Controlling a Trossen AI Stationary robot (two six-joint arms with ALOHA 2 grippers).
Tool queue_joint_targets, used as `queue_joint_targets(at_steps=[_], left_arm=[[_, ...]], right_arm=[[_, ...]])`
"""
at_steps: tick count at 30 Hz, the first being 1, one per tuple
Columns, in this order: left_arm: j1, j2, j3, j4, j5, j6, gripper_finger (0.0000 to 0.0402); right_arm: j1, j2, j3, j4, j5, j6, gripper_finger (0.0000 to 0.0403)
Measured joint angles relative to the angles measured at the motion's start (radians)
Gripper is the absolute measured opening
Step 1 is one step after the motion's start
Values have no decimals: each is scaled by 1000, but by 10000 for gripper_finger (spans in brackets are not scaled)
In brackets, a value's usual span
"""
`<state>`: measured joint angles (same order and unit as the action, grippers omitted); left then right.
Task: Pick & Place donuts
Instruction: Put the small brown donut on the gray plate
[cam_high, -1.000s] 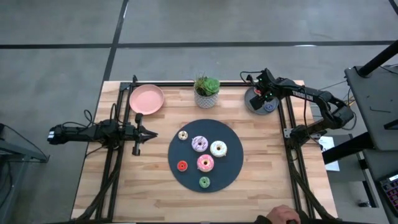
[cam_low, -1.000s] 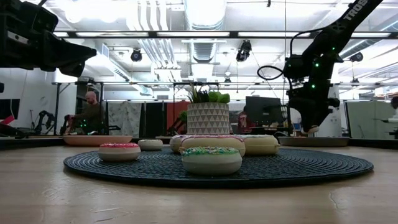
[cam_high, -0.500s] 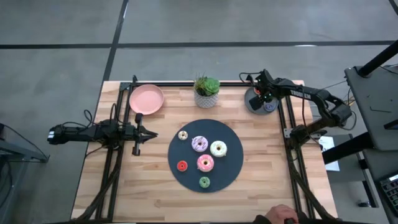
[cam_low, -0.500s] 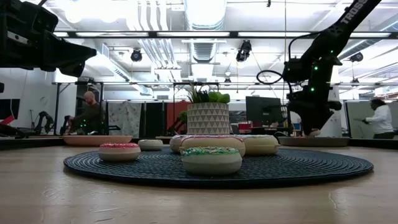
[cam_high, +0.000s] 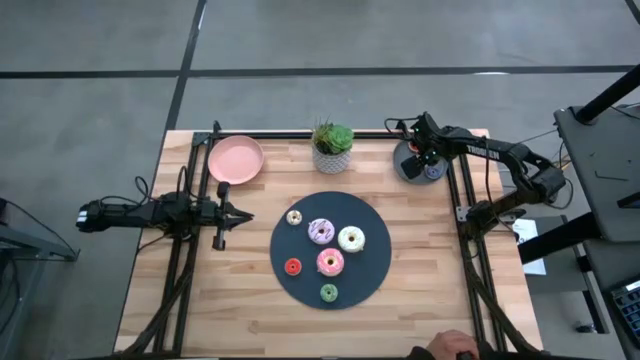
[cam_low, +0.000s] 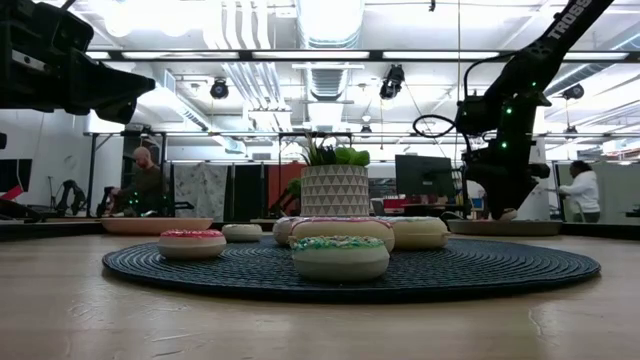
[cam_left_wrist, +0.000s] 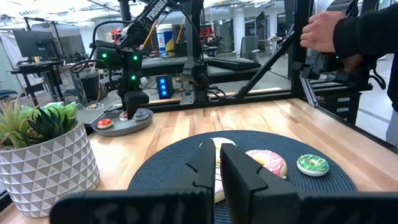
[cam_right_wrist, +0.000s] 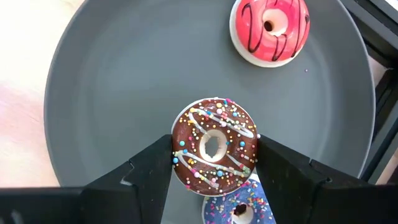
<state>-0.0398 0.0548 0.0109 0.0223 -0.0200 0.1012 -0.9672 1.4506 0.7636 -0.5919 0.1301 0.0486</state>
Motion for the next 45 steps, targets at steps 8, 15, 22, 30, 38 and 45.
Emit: queue_joint_targets(at_steps=[8,15,22,30,38,45], left_arm=[[0,0,0,0,0,0,0],[0,0,0,0,0,0,0],[0,0,0,0,0,0,0],[0,0,0,0,0,0,0],[0,0,0,0,0,0,0],[0,0,0,0,0,0,0]], right_arm=[[42,-16,-2,-2,-61,0,210],[60,-50,-49,-1,-60,2,210],[60,-139,-114,7,-59,1,210],[62,-175,-156,31,-59,1,210],[62,-174,-170,49,-59,1,210],[64,-174,-172,89,-59,45,210]])
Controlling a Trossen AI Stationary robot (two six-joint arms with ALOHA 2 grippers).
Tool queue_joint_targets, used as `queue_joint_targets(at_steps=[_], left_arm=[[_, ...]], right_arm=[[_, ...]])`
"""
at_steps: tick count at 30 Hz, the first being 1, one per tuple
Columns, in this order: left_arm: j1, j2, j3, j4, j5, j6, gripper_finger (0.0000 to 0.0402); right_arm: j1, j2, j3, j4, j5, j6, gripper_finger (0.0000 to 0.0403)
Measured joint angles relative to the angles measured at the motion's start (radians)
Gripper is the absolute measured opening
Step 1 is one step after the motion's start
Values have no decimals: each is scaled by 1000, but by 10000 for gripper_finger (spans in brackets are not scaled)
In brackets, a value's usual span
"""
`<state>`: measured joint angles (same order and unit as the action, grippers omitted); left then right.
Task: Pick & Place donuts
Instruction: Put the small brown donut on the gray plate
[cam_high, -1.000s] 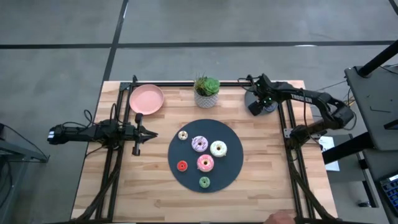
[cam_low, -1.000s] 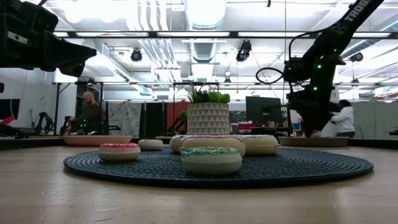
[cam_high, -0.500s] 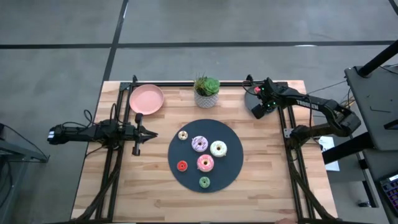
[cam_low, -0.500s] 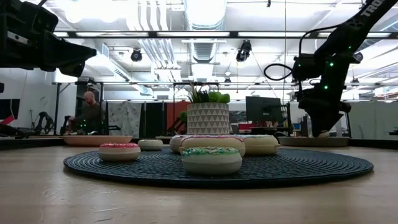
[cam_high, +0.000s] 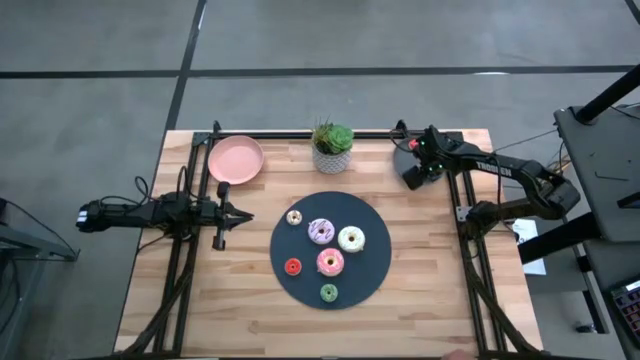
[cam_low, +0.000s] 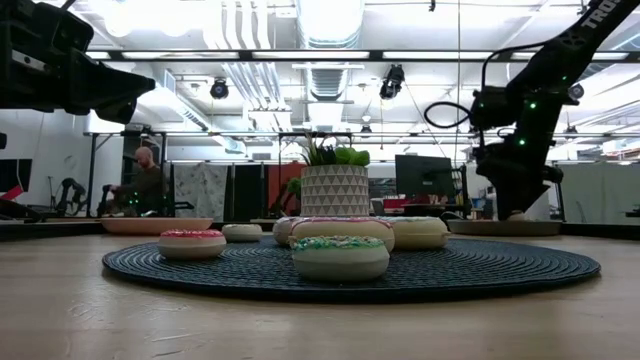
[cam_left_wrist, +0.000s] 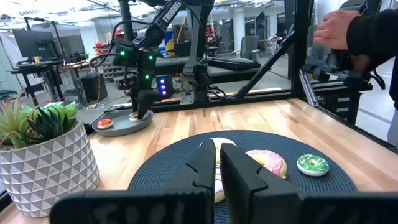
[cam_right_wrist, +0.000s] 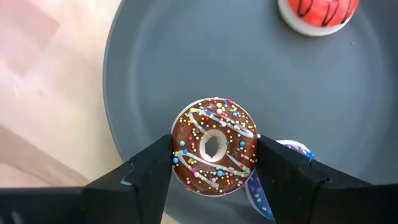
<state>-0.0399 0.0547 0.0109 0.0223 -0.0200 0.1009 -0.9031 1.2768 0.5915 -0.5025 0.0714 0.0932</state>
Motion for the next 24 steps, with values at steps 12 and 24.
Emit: queue_joint_targets(at_steps=[12,24], left_arm=[[0,0,0,0,0,0,0],[0,0,0,0,0,0,0]], right_arm=[[-4,-3,2,41,6,81,210],[28,-206,2,-128,5,146,210]])
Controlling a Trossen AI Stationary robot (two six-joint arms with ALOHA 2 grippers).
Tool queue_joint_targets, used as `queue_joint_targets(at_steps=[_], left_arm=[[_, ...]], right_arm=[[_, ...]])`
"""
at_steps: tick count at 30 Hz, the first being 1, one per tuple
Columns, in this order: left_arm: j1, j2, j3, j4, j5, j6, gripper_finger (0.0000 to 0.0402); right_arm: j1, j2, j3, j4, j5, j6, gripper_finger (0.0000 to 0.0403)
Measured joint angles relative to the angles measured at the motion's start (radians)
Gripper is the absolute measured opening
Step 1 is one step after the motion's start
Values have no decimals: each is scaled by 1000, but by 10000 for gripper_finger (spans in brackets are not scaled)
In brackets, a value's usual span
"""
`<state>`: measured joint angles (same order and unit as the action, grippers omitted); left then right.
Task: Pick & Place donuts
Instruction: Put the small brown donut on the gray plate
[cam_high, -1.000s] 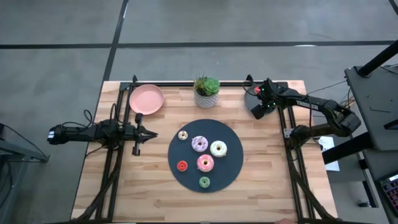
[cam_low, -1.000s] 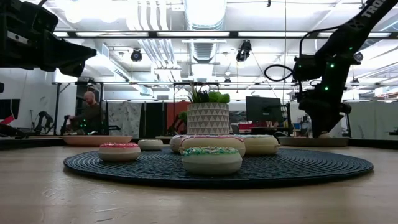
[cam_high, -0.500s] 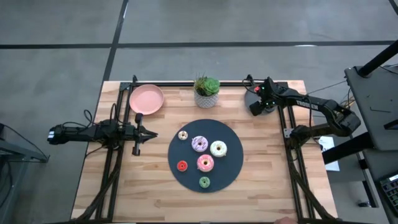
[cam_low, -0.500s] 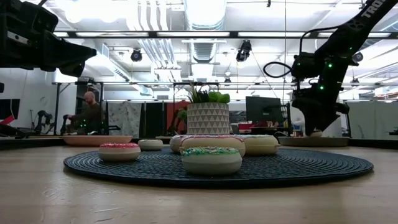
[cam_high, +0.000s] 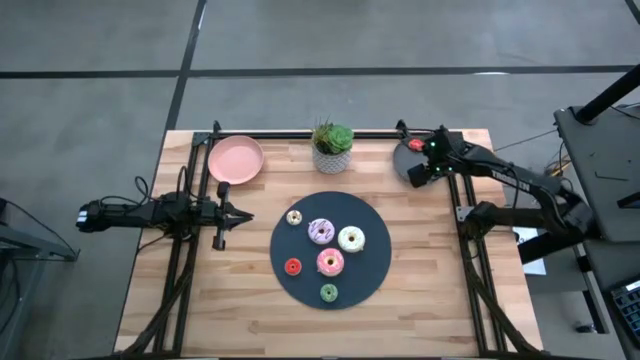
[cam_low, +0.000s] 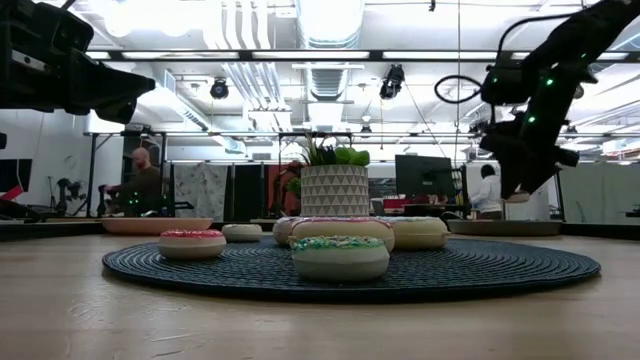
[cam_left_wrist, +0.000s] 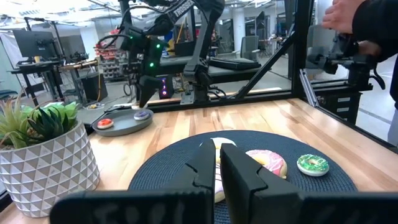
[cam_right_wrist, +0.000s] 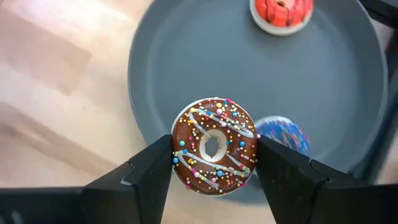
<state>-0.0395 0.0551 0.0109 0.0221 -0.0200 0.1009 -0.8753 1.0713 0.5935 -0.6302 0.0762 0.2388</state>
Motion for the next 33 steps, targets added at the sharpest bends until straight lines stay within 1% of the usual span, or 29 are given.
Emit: queue_joint_targets(at_steps=[6,14,18,24,33], left_arm=[[0,0,0,0,0,0,0],[0,0,0,0,0,0,0],[-1,0,0,0,0,0,0],[0,0,0,0,0,0,0],[0,0,0,0,0,0,0]], right_arm=[[-16,-65,-1,4,3,24,210],[-46,-94,1,-18,4,43,210],[-76,-132,1,-29,-21,44,210],[-139,-200,1,-73,-21,61,210],[-221,-220,4,-77,-22,60,210]])
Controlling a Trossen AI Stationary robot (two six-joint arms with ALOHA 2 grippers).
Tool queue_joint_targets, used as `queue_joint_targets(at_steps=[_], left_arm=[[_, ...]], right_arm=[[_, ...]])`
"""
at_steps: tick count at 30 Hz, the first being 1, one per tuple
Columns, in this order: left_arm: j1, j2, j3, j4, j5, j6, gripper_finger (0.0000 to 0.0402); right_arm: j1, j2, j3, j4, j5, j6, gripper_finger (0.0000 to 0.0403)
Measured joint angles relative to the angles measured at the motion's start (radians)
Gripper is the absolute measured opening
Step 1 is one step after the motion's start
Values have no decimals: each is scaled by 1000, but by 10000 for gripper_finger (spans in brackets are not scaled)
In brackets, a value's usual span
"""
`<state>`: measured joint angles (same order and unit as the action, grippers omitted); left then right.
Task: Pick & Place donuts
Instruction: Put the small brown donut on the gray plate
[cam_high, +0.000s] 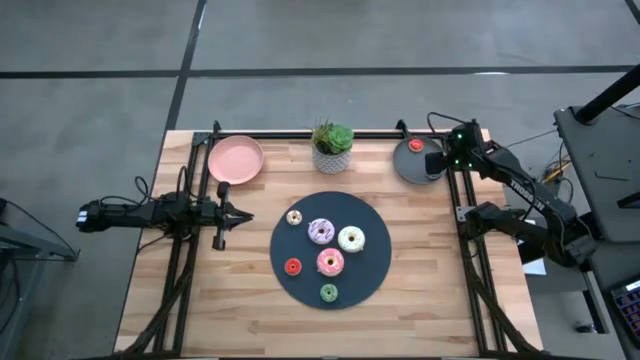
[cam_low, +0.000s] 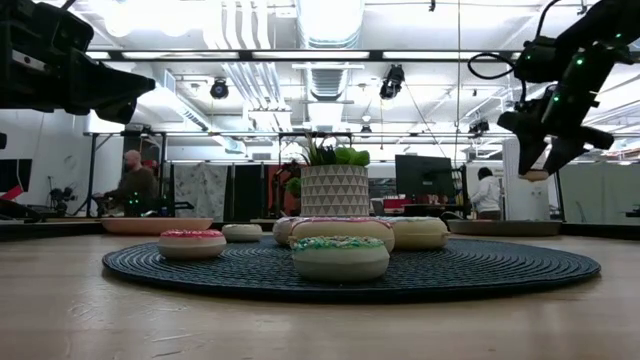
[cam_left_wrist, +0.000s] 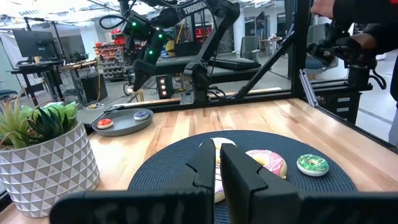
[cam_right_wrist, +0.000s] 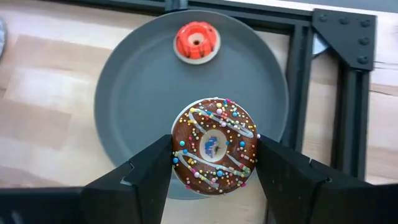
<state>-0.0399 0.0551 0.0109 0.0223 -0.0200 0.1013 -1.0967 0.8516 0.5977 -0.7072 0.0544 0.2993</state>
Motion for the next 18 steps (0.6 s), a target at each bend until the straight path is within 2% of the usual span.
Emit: queue_joint_targets(at_steps=[14,18], left_arm=[[1,0,0,0,0,0,0],[1,0,0,0,0,0,0]], right_arm=[[-129,11,24,-56,-2,0,210],[-130,23,25,-54,-2,-3,210]])
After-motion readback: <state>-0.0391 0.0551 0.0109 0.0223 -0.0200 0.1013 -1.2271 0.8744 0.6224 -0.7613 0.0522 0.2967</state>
